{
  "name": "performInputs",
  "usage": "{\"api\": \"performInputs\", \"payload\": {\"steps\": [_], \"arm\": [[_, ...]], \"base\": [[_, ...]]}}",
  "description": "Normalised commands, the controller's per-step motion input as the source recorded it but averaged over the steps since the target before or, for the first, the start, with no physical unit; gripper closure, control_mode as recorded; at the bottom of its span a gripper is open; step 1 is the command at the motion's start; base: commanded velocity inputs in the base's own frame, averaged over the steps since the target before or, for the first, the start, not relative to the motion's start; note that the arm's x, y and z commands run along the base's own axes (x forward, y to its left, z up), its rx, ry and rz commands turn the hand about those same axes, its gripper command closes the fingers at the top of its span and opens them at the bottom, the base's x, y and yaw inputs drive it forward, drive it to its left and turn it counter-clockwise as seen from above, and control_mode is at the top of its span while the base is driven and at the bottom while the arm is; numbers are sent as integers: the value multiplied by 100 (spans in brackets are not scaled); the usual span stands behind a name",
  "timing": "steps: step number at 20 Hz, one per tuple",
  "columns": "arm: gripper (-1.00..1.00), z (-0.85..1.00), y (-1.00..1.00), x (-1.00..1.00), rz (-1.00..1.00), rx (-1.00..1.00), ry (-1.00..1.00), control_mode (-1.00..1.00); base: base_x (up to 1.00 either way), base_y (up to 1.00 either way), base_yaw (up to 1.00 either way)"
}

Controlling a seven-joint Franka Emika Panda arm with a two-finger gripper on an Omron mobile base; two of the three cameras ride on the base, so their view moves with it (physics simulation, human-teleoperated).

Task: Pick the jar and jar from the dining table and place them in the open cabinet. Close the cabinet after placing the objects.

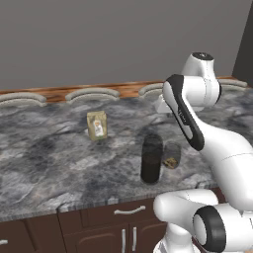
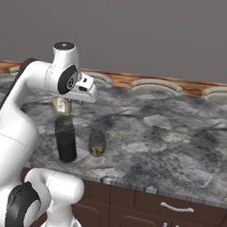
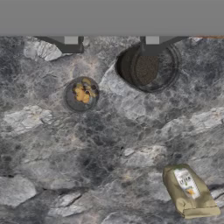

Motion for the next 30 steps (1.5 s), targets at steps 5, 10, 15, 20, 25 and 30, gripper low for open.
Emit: {"api": "performInputs", "payload": {"steps": [5, 10, 15, 20, 25, 30], "arm": [[-100, 0, 0, 0, 0, 0, -1, -100], [-100, -2, 0, -5, 0, 0, 0, -100], [-100, -7, 2, -4, -1, 1, 8, -100], [-100, -9, 4, 0, 0, 7, 17, -100], [-100, -9, 5, 1, 0, 8, 16, -100], [-100, -8, 5, 11, 0, 0, 5, -100]], "base": [[0, 0, 0], [0, 0, 0], [0, 0, 0], [0, 0, 0], [0, 0, 0], [0, 0, 0]]}}
